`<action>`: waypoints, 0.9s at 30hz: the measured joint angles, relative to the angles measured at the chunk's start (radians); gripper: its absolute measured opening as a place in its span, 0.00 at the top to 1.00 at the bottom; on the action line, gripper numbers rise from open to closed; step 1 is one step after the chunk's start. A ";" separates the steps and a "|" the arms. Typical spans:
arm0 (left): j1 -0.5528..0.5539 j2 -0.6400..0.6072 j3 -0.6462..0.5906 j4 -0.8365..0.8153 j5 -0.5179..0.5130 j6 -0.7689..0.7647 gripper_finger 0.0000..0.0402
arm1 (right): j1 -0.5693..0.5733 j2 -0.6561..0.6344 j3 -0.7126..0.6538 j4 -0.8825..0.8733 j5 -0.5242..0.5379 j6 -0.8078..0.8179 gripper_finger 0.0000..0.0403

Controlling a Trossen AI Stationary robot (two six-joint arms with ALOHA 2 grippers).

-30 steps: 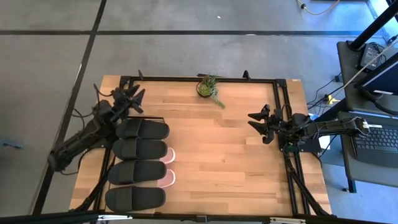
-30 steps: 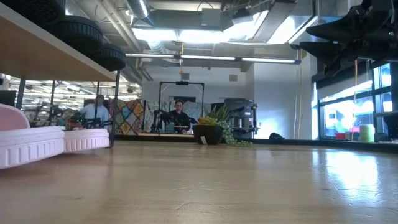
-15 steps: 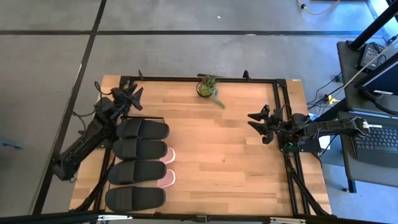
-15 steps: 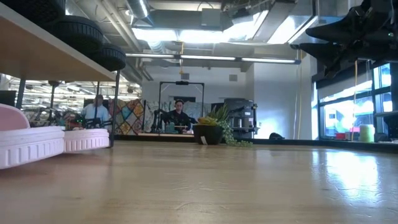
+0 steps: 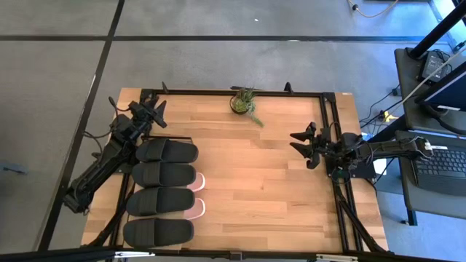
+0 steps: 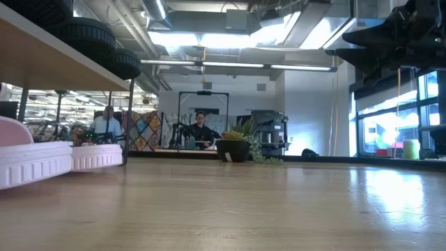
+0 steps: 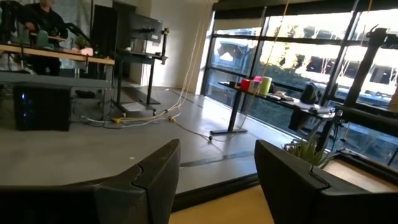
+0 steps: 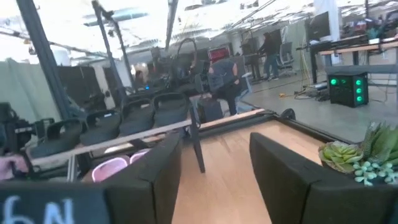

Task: Pick and place slides into the shelf
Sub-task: Return to Home Position

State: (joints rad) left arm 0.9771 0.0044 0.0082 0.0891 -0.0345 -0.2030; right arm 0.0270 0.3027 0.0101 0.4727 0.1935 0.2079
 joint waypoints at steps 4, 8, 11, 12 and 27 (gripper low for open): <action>0.000 0.000 0.000 0.000 -0.003 0.003 0.51 | 0.000 0.000 0.000 0.000 0.000 -0.029 0.53; 0.000 0.000 0.000 0.000 -0.004 0.003 0.51 | 0.000 0.000 0.000 0.009 0.000 -0.100 0.53; 0.000 0.000 0.000 0.000 -0.004 0.003 0.51 | 0.000 -0.001 0.000 0.009 0.000 -0.154 0.53; 0.000 0.000 0.000 0.000 -0.004 0.003 0.51 | -0.001 -0.005 0.000 0.008 0.005 -0.160 0.53; 0.000 0.000 0.000 0.000 -0.005 0.004 0.51 | -0.025 -0.300 0.007 -0.187 0.184 -0.292 0.53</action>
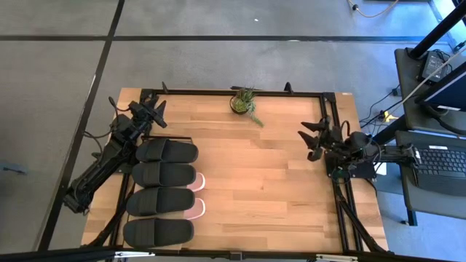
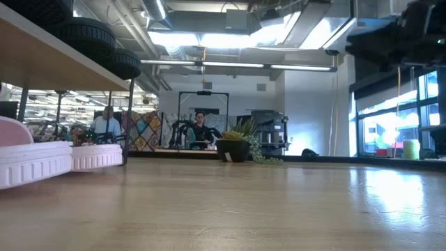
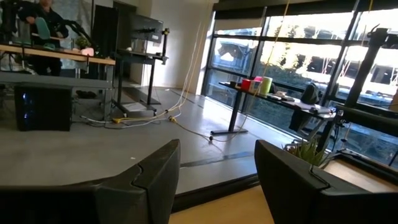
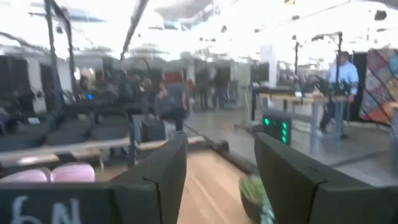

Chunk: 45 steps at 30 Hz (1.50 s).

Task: Pick and place slides into the shelf
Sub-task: Return to Home Position

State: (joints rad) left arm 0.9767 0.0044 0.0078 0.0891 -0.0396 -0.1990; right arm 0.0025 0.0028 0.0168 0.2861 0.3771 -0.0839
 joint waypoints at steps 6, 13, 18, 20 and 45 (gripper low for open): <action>0.000 0.000 0.000 -0.001 -0.001 0.000 0.51 | 0.001 0.008 0.003 -0.094 0.002 0.003 0.53; 0.000 0.000 0.000 0.000 -0.001 0.000 0.51 | 0.001 0.008 0.003 -0.144 0.003 0.001 0.53; 0.000 0.000 0.000 0.001 -0.001 0.000 0.51 | 0.001 0.008 0.003 -0.143 0.003 -0.001 0.53; 0.000 0.000 0.000 0.001 -0.001 0.000 0.51 | 0.001 0.008 0.003 -0.143 0.003 0.000 0.53; 0.000 0.000 0.000 0.001 0.000 -0.001 0.51 | -0.280 0.008 0.003 -0.142 -0.005 -0.002 0.53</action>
